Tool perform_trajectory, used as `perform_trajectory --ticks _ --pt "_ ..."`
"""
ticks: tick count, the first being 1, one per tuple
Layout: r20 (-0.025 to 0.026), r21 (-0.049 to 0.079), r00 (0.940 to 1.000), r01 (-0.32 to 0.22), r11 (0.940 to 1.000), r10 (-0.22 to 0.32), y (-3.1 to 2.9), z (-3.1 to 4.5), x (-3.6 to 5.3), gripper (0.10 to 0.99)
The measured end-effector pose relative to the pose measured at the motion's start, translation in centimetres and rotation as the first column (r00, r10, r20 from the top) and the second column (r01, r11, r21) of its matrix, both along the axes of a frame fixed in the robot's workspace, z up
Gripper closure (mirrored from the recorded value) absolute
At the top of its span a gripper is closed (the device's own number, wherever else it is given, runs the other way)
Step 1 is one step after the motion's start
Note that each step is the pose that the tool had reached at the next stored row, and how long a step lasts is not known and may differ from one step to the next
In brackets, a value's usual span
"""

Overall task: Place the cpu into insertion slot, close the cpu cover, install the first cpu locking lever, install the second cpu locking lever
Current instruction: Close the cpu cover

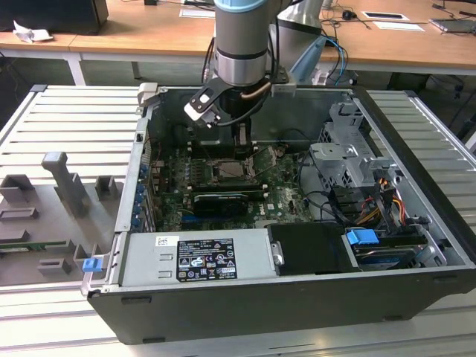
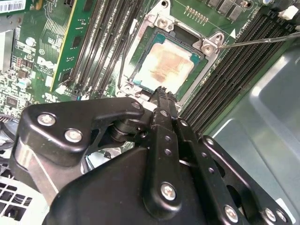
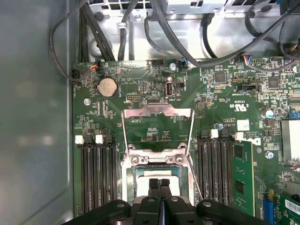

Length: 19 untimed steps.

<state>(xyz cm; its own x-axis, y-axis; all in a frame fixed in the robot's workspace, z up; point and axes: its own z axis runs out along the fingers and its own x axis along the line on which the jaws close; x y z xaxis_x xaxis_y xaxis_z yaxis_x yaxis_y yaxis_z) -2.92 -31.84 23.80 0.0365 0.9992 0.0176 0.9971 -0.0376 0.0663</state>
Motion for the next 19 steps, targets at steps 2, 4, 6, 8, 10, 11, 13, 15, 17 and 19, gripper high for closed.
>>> perform_trajectory --ticks 2,4,6,8,10,11,13,15,17,19 --pt "0.0 0.0 1.0 0.0 1.0 0.0 0.0 0.12 0.0 0.98" --pt "0.0001 0.0 1.0 0.0 1.0 0.0 0.01 0.24 0.0 0.98" --pt "0.0001 0.0 1.0 0.0 1.0 0.0 0.01 0.37 0.0 0.98" --pt "0.0002 0.0 1.0 0.0 1.0 0.0 0.01 0.44 0.0 0.98" --pt "0.0001 0.0 1.0 0.0 1.0 0.0 0.01 0.49 0.0 0.98" --pt "0.0001 0.0 1.0 0.0 1.0 0.0 0.01 0.51 0.0 0.98" --pt "0.0001 0.0 1.0 0.0 1.0 0.0 0.01 0.53 0.05 0.98" --pt "0.0 0.0 1.0 0.0 1.0 0.0 0.01 0.54 0.2 0.98" --pt "0.0 0.0 1.0 0.0 1.0 0.0 0.01 0.54 0.47 0.98" --pt "0.0001 0.0 1.0 0.0 1.0 0.0 0.01 0.56 0.58 0.98"
